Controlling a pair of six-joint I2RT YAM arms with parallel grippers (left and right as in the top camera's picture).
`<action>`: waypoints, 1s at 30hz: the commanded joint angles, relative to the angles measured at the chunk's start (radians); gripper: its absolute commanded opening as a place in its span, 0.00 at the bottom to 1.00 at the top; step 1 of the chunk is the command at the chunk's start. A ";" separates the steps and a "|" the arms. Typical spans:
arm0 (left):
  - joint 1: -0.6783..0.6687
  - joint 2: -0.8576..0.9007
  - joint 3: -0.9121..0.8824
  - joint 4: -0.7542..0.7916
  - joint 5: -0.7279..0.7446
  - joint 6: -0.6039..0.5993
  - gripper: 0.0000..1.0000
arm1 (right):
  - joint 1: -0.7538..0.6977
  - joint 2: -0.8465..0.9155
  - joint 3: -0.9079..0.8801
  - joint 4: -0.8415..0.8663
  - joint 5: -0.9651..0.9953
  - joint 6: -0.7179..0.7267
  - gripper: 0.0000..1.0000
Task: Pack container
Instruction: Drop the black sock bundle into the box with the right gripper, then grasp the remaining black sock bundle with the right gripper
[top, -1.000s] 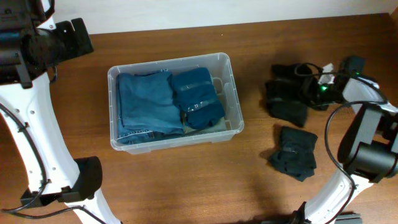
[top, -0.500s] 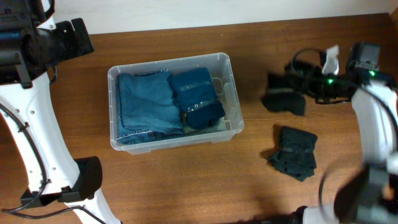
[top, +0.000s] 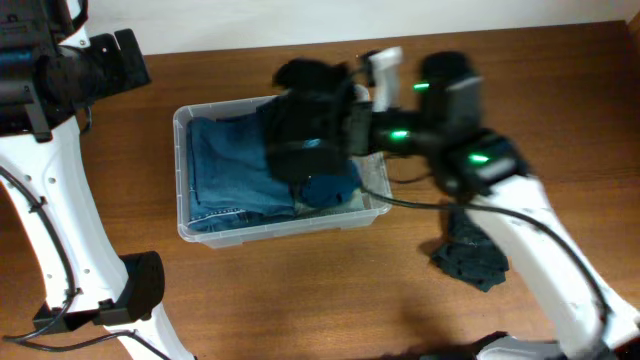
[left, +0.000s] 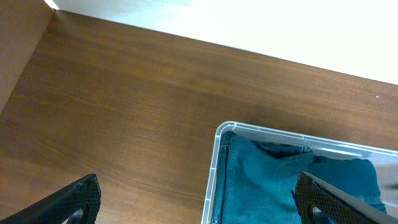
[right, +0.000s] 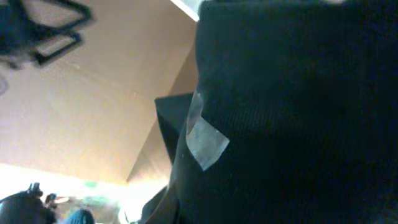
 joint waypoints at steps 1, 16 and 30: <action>0.005 -0.003 0.003 -0.002 0.004 -0.009 0.99 | 0.105 0.116 0.005 0.036 0.143 0.111 0.10; 0.005 -0.003 0.003 -0.002 0.004 -0.009 0.99 | -0.187 0.122 0.029 -0.361 0.264 -0.159 0.71; 0.005 -0.003 0.003 -0.002 0.004 -0.009 0.99 | -0.793 -0.007 -0.074 -0.855 0.257 -0.319 0.99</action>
